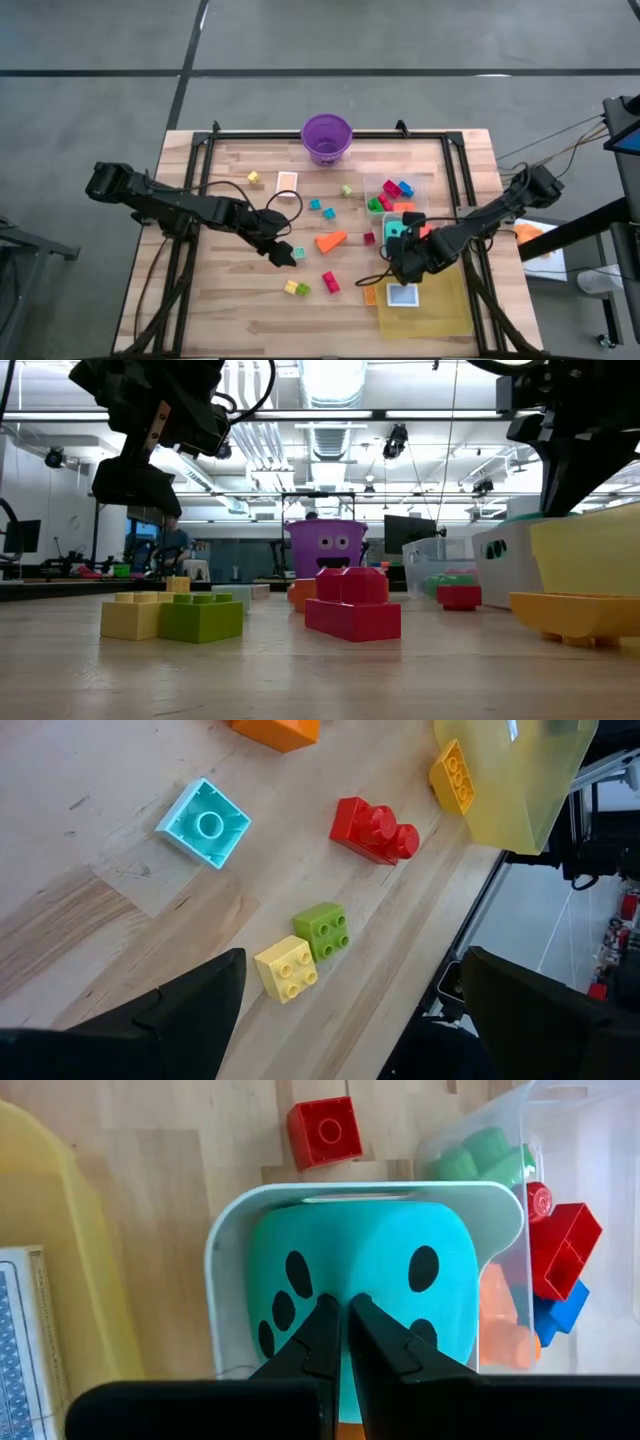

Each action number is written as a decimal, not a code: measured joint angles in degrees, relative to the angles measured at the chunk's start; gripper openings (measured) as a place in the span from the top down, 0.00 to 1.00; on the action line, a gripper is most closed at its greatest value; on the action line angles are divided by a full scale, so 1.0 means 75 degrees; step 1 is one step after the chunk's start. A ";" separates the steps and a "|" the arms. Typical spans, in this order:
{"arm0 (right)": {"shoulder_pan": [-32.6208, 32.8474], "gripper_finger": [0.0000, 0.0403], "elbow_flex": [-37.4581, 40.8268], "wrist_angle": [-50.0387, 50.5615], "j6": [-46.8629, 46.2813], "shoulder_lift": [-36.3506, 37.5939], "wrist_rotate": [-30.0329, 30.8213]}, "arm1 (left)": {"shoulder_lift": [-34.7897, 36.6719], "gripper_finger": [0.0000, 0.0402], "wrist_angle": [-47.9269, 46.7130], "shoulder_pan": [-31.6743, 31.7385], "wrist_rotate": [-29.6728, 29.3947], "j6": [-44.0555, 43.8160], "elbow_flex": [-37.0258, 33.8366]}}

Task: Pick & Place Toys
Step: Put the blue dice into the white bin

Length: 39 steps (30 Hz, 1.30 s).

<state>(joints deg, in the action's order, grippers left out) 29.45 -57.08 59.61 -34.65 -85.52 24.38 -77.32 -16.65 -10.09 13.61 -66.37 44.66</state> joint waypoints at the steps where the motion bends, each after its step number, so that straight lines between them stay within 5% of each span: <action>1: 0.0039 0.98 0.0003 -0.0003 -0.0042 -0.0011 -0.0002 | 0.0000 0.12 0.0001 0.0000 0.0000 0.0000 0.0000; 19: 0.0087 0.98 0.0015 -0.0029 -0.0708 -0.0015 -0.0099 | 0.0000 0.12 0.0001 0.0000 0.0000 0.0008 0.0000; 32: 0.0063 0.97 -0.0296 -0.0003 -0.0708 -0.0009 -0.0897 | -0.0003 0.12 0.0001 0.0000 0.0095 0.0073 0.0000; 39: 0.0067 0.78 -0.0319 -0.0031 -0.1105 -0.0006 -0.0900 | -0.0003 0.12 -0.0002 0.0000 0.0140 0.0069 0.0000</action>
<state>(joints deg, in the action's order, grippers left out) 29.95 -59.47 59.38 -42.94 -85.56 17.63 -77.34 -16.67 -10.09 14.66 -65.85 44.66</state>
